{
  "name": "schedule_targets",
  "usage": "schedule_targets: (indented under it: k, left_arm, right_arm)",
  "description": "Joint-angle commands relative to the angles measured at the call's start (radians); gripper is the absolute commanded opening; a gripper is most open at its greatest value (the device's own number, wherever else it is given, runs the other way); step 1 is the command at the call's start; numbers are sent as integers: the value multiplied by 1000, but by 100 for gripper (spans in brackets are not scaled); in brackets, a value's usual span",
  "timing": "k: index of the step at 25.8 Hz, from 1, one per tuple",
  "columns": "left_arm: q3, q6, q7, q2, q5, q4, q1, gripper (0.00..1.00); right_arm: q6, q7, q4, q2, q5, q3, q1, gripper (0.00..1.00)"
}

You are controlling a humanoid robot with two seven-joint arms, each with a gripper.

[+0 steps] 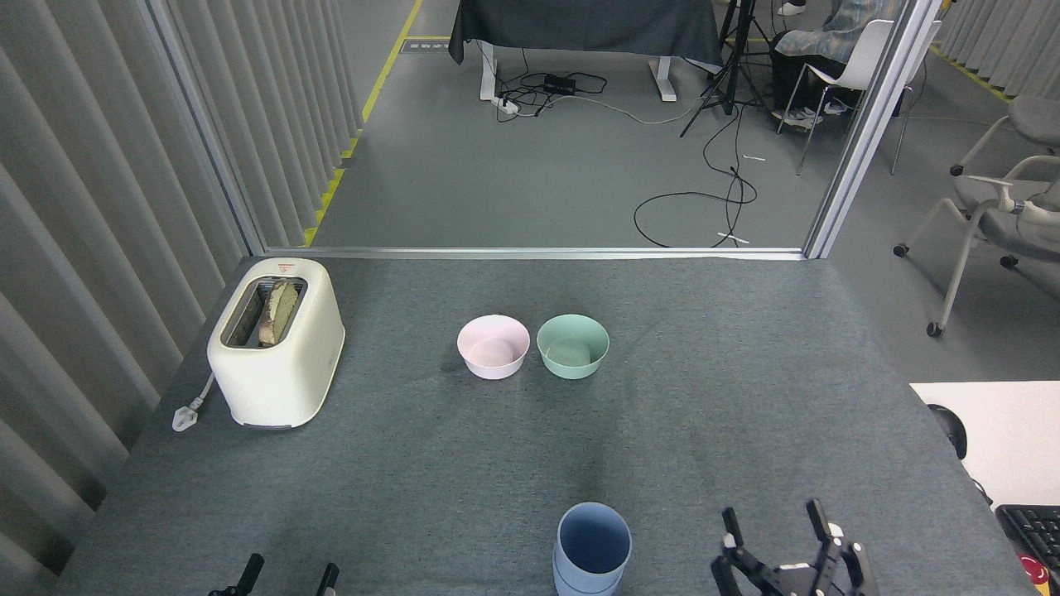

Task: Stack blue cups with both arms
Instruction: 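Open the right gripper and withdraw it from the stacked cups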

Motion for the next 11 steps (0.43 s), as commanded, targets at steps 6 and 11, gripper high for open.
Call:
schedule_targets:
  k: [6,11]
  left_arm:
    - [5,-1,-4,1,5,-72,25,100]
    - [12,-2,-4,7,25,-82,48,100]
  right_arm:
    - [-22,-98,76,40,-18,-154,150,100]
    - [-5,-98,74,40,-10,-90,162,100]
